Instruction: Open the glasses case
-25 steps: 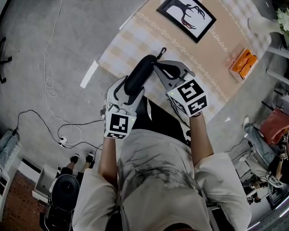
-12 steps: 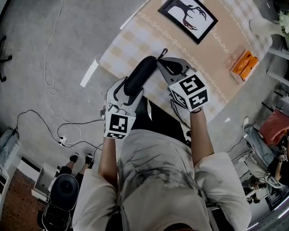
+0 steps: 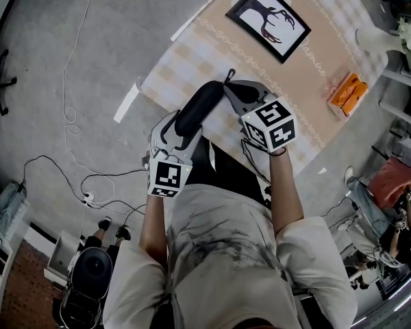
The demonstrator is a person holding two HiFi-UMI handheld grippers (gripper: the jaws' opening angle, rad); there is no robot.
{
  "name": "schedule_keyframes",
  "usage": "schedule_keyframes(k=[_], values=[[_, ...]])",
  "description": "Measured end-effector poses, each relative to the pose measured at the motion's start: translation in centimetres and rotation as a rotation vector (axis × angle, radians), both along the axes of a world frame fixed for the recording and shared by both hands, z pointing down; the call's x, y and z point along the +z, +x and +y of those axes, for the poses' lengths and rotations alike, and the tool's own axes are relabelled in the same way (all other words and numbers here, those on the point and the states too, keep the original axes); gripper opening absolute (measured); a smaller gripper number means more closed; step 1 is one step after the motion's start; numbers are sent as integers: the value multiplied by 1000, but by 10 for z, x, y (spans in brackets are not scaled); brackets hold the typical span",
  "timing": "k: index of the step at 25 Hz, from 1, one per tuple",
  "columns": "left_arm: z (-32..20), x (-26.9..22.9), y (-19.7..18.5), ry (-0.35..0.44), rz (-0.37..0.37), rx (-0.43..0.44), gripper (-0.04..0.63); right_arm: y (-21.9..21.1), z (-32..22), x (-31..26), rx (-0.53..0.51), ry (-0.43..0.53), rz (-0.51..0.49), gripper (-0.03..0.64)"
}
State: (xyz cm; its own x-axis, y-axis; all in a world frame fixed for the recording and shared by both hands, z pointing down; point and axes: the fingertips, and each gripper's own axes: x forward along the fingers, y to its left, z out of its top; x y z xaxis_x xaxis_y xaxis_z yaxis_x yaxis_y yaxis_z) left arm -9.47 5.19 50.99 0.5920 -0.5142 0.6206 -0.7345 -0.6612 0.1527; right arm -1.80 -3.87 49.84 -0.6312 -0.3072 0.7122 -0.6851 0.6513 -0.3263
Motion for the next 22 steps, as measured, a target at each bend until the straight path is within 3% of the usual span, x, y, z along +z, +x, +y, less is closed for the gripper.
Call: schedule_keyframes(k=[10, 16, 22], values=[[-4, -6, 4, 5, 12, -16, 273, 0, -1, 4, 24, -26, -24, 17], [-8, -1, 18, -17, 2, -42, 276, 11, -3, -13, 65, 64, -25, 17], [-10, 3, 44, -45, -5, -23, 284, 10, 5, -47, 105, 119, -143, 17]])
